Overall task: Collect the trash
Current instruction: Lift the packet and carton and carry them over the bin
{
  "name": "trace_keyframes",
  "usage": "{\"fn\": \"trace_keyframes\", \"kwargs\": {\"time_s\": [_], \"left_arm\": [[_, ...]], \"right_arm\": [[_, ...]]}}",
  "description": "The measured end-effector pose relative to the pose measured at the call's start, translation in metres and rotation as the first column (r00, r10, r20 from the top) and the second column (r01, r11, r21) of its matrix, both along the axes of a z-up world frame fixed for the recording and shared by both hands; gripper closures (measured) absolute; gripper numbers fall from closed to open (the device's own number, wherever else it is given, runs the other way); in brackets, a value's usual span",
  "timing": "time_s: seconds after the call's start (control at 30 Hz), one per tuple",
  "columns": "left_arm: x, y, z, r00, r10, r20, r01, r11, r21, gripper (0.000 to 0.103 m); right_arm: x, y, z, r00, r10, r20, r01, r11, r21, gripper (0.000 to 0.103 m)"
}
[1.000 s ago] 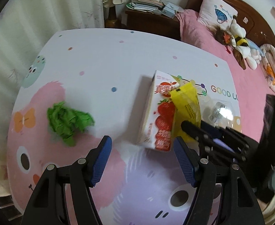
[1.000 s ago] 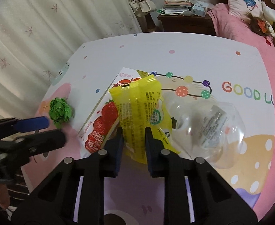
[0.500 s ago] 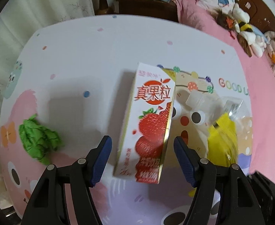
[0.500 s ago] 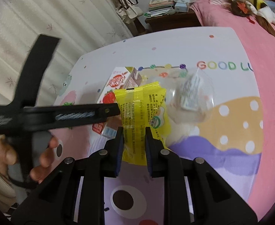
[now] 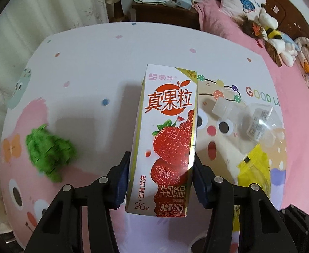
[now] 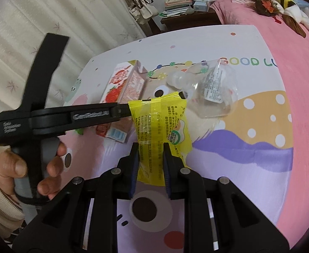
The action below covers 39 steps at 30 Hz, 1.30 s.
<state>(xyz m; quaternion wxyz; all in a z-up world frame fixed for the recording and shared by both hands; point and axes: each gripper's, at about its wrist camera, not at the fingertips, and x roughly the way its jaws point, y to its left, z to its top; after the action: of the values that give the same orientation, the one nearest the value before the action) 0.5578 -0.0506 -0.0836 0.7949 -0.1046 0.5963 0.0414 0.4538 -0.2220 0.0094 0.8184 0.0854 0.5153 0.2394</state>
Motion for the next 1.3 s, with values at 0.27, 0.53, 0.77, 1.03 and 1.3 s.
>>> {"fn": "trace_keyframes", "kwargs": {"time_s": [0.27, 0.53, 0.77, 1.03, 1.3], "left_arm": [[-0.1, 0.033, 0.049, 0.997, -0.007, 0.073, 0.008, 1.0, -0.021, 0.051], [-0.244, 0.063, 0.085, 0.988, -0.098, 0.117, 0.098, 0.995, 0.006, 0.051], [-0.352, 0.107, 0.098, 0.974, -0.166, 0.156, 0.168, 0.986, 0.002, 0.051], [-0.461, 0.167, 0.097, 0.952, -0.25, 0.175, 0.256, 0.967, -0.011, 0.051], [-0.523, 0.183, 0.08, 0.933, -0.334, 0.132, 0.34, 0.94, -0.02, 0.051]], "right_arm": [[-0.041, 0.025, 0.01, 1.0, 0.022, 0.001, -0.022, 1.0, -0.01, 0.085], [-0.112, 0.058, 0.023, 1.0, 0.019, -0.019, -0.019, 0.999, -0.025, 0.085], [-0.205, 0.098, 0.032, 0.999, -0.037, -0.018, 0.037, 0.998, -0.041, 0.085], [-0.317, 0.148, 0.031, 0.991, -0.132, -0.009, 0.131, 0.99, -0.061, 0.085], [-0.401, 0.173, 0.017, 0.987, -0.156, -0.036, 0.151, 0.982, -0.111, 0.085]]}}
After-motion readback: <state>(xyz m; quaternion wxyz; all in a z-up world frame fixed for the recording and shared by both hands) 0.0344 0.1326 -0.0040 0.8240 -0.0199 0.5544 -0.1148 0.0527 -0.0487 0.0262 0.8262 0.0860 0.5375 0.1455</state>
